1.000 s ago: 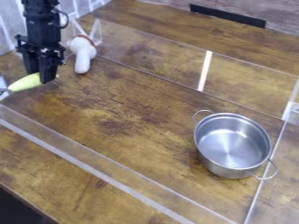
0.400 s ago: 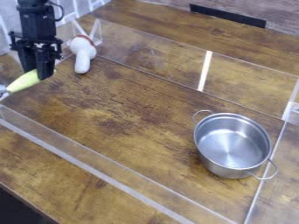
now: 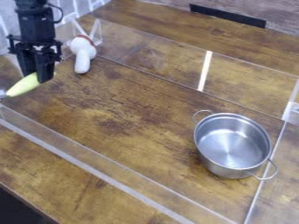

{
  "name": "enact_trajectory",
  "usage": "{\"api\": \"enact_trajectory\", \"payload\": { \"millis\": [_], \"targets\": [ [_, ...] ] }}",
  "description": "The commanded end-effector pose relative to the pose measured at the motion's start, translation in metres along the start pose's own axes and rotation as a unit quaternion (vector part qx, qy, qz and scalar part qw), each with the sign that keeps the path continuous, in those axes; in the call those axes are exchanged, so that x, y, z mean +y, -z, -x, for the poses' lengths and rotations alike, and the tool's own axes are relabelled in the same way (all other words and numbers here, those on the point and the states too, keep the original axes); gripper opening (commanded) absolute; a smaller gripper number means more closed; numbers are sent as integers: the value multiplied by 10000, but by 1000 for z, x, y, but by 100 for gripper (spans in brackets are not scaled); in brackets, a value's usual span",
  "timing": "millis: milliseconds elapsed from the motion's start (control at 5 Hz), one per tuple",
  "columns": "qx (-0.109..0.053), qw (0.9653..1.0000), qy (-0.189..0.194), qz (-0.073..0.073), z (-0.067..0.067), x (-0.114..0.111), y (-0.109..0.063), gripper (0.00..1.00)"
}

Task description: Move the green spoon to the left

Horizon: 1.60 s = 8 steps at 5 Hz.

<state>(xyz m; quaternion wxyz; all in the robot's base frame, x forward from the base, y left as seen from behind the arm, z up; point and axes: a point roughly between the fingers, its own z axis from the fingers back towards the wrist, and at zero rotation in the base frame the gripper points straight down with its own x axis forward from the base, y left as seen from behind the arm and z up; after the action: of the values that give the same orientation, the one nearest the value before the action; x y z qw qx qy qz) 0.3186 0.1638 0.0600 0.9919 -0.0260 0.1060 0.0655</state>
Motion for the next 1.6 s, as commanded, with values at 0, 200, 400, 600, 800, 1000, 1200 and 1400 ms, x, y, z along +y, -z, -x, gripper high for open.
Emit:
{"api": "enact_trajectory", "payload": {
  "millis": [0,200,400,600,800,1000,1200,1400],
  "targets": [
    [-561,9983,14,-134,16,-7,-32,0],
    [-519,9985,160,-85,22,-13,-22,0],
    [-457,9989,49,51,23,-27,-13,0],
    [-401,9990,2,171,22,-39,-8,0],
    [-315,9992,55,255,23,-40,-11,0],
    [-238,9990,69,362,25,-39,-15,0],
    [-145,9987,229,438,12,-40,4,0],
    [-35,9982,377,469,4,-42,15,0]
  ]
}}
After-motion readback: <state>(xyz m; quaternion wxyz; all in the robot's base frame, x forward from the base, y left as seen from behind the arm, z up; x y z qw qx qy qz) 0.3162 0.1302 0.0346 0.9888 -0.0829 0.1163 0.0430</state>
